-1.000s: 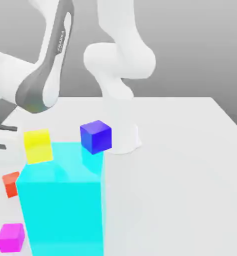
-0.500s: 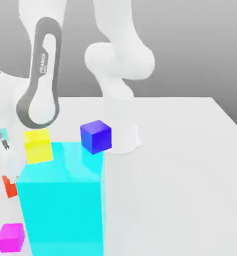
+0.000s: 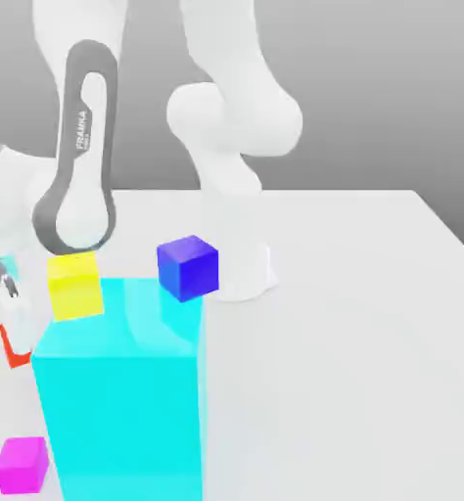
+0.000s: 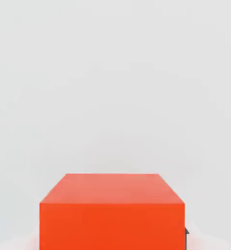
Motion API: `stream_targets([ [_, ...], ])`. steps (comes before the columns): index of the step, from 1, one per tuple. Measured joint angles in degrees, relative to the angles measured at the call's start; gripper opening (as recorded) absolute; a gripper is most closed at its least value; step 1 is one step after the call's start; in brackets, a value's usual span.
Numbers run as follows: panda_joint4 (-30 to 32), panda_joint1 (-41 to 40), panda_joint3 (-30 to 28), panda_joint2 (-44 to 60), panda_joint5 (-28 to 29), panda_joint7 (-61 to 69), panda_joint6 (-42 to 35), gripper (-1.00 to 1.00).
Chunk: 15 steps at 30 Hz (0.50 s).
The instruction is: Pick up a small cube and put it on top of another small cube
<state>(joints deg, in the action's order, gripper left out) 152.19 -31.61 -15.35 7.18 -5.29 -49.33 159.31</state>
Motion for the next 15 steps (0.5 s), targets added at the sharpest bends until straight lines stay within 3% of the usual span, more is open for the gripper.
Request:
stream_targets([
  [5,-5.0,3.8,2.2,-10.3,4.6,-0.1,-5.8,-1.00],
  [15,-10.4,13.0,11.1,-30.6,3.2,2.3,-28.8,-1.00],
])
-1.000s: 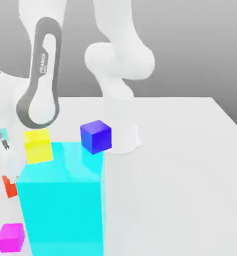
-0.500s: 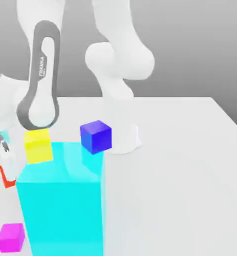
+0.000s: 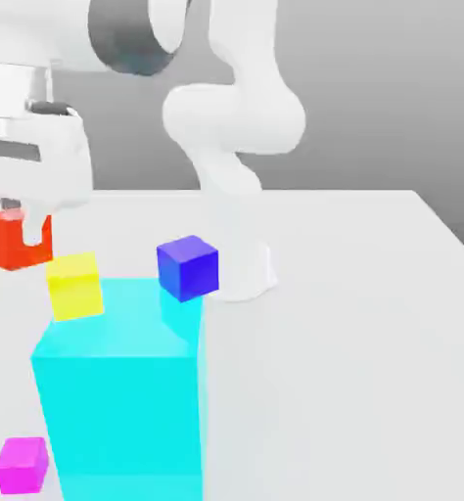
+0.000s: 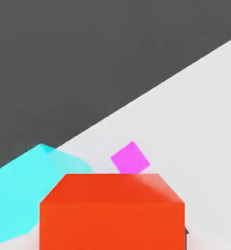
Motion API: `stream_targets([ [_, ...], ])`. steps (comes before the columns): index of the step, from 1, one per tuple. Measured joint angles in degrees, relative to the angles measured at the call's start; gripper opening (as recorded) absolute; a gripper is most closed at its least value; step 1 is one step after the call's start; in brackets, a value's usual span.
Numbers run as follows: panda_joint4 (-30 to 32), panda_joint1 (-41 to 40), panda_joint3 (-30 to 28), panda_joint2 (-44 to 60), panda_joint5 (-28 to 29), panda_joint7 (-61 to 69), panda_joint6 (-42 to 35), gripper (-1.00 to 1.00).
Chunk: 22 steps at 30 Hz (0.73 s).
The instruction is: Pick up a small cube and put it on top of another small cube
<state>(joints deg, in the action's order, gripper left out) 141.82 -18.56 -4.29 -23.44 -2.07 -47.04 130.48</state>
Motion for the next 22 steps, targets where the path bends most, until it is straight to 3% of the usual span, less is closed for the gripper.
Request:
stream_targets([
  [4,-1.4,3.7,3.8,-7.7,-1.1,0.9,-10.0,-1.00],
  [7,1.0,5.4,7.5,-9.0,-0.9,-1.3,-16.9,-1.00],
  [11,7.3,5.7,8.9,-6.3,-1.0,-2.1,-10.8,-1.00],
  [12,8.5,5.7,9.1,-5.7,-1.1,-2.1,-9.1,1.00],
  [18,9.1,5.6,9.2,-5.4,-0.9,-2.2,-8.3,1.00],
  [22,4.5,5.5,9.0,-7.7,-0.6,-2.3,-15.1,1.00],
])
